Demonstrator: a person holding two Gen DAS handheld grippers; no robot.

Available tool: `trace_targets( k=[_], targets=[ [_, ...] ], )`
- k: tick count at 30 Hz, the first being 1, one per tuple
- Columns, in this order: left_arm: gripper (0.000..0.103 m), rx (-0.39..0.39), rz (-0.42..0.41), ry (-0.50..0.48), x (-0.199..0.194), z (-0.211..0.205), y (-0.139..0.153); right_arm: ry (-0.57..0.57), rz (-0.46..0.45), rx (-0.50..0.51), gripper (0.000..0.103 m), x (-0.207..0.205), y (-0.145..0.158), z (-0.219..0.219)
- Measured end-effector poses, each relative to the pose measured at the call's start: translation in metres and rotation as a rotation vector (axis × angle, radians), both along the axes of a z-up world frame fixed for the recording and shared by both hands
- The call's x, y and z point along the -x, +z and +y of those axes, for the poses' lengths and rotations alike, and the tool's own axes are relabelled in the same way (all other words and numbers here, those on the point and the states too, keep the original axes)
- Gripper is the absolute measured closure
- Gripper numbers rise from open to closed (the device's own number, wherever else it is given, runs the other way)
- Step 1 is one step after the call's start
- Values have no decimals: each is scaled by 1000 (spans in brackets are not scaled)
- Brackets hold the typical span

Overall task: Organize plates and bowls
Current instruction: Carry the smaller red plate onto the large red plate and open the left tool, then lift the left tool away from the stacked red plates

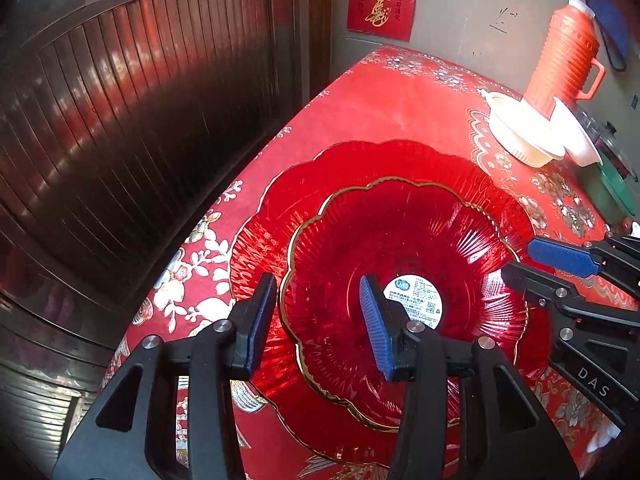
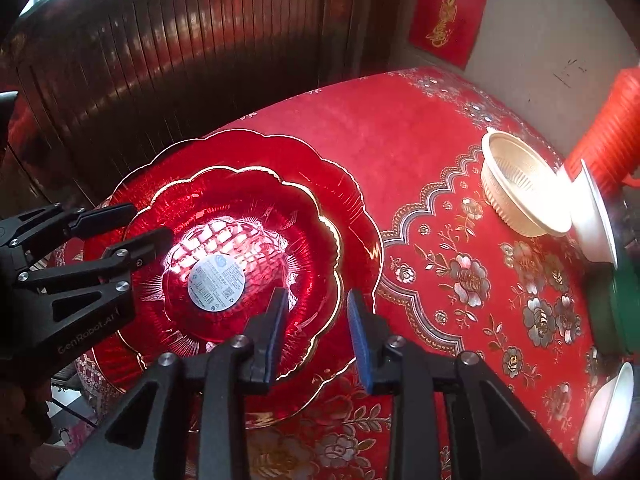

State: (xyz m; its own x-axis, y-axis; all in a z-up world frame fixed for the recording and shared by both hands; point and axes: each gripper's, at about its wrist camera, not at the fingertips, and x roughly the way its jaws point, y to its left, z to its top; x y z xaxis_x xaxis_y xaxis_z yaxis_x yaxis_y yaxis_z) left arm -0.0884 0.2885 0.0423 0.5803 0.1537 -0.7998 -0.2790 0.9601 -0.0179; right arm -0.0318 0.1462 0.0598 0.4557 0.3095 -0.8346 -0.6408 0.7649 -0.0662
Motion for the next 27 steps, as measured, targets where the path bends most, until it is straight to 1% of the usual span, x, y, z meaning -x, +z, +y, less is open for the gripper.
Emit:
trace_targets(
  k=[3, 6, 7, 9, 13, 15, 17, 22, 24, 27],
  targets=[
    [58, -15, -35, 11, 3, -3, 8, -6, -14, -21, 72, 3, 7, -6],
    [40, -21, -63, 5, 3, -10, 14, -11, -25, -42, 71, 6, 12, -12],
    [40, -18, -72, 3, 3, -12, 16, -14, -26, -50, 69, 7, 14, -13],
    [40, -12, -87, 1, 2, -17, 20, -18, -26, -66, 61, 7, 16, -17],
    [40, -11, -120, 1, 1, -28, 29, -46, -37, -98, 58, 7, 23, -30],
    [40, -6, -139, -9, -1, -36, 35, -64, -44, -119, 51, 6, 26, -39],
    [40, -11, -155, -27, -4, -46, 42, -91, -51, -136, 46, 4, 30, -50],
    [40, -16, -183, -84, -17, -77, 52, -158, -53, -176, 45, -1, 36, -80],
    [40, -20, -186, -110, -24, -90, 54, -184, -57, -186, 41, -3, 38, -93],
    [40, -20, -195, -144, -32, -111, 57, -224, -57, -194, 40, -6, 40, -110]
  ],
)
